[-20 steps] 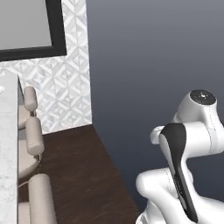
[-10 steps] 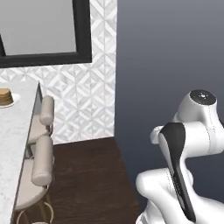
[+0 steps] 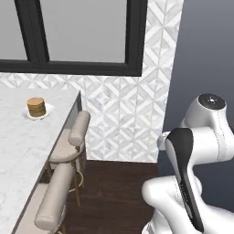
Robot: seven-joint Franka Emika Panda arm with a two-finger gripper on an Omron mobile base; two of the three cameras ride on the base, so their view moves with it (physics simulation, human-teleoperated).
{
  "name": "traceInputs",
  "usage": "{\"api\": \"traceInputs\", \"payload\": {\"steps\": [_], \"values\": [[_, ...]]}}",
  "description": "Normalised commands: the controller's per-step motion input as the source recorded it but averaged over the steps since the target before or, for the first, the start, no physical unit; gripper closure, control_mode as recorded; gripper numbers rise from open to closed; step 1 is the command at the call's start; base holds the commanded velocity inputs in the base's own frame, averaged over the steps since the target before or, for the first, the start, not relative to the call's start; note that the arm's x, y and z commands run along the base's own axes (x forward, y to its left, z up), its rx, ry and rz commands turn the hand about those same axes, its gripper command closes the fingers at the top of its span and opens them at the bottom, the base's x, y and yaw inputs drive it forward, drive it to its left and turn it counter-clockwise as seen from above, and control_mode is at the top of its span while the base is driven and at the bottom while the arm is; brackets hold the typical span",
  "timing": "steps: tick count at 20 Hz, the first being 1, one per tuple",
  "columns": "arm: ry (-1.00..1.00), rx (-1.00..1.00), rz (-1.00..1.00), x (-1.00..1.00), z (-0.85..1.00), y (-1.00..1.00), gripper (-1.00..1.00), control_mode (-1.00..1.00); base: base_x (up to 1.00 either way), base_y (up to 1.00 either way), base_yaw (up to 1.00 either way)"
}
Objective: Take the strawberry from the fridge and place it on top of the pancake, located on the dining counter.
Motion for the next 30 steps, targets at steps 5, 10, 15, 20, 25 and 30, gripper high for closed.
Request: {"api": "traceInputs", "payload": {"steps": [5,10,15,20,25,30], "values": [[0.00,0.00,0.00,0.00,0.00,0.00,1.00,1.00,1.00,-0.34,0.67],[0.00,0.00,0.00,0.00,0.00,0.00,1.00,1.00,1.00,-0.44,0.77],[0.00,0.00,0.00,0.00,0.00,0.00,1.00,1.00,0.69,-0.69,0.76],[0.00,0.00,0.00,0.00,0.00,0.00,1.00,1.00,0.36,-0.45,0.78],[0.00,0.00,0.00,0.00,0.00,0.00,1.00,1.00,0.29,-0.09,0.63],[0.00,0.00,0.00,0.00,0.00,0.00,1.00,1.00,0.57,-0.39,0.42]]}}
